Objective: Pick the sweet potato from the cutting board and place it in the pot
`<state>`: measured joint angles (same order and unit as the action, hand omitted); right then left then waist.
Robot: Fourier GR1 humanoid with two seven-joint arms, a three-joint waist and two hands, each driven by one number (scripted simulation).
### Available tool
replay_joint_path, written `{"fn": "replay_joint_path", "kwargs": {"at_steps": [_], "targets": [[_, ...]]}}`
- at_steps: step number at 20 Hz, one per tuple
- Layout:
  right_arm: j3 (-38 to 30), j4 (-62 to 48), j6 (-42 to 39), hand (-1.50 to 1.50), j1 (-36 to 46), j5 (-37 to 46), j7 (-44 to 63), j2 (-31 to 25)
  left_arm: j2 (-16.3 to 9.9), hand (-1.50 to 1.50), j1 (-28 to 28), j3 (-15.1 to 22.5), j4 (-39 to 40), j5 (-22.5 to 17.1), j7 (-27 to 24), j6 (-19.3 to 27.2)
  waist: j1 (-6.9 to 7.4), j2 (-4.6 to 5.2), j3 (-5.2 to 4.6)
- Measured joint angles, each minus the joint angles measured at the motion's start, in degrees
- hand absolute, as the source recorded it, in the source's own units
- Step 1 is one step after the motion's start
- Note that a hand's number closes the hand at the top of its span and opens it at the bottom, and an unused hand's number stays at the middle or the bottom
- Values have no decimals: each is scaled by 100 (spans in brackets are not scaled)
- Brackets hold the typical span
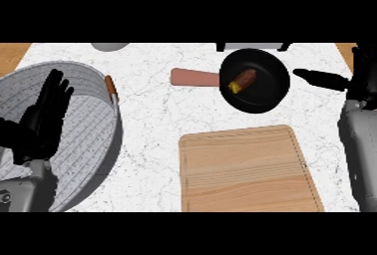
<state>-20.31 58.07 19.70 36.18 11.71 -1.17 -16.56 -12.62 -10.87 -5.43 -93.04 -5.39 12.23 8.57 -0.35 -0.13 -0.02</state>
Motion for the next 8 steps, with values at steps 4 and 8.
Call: {"fn": "replay_joint_path", "kwargs": {"at_steps": [4,8], "targets": [[-61,509,-410,-150,-489,-271,93,-283,-24,0,11,-70,-126,-39,132,-62,12,2,1],[-38,884,-568,-150,-848,-410,190,-393,-13,0,-94,-111,-102,-4,189,-99,22,5,0]]}}
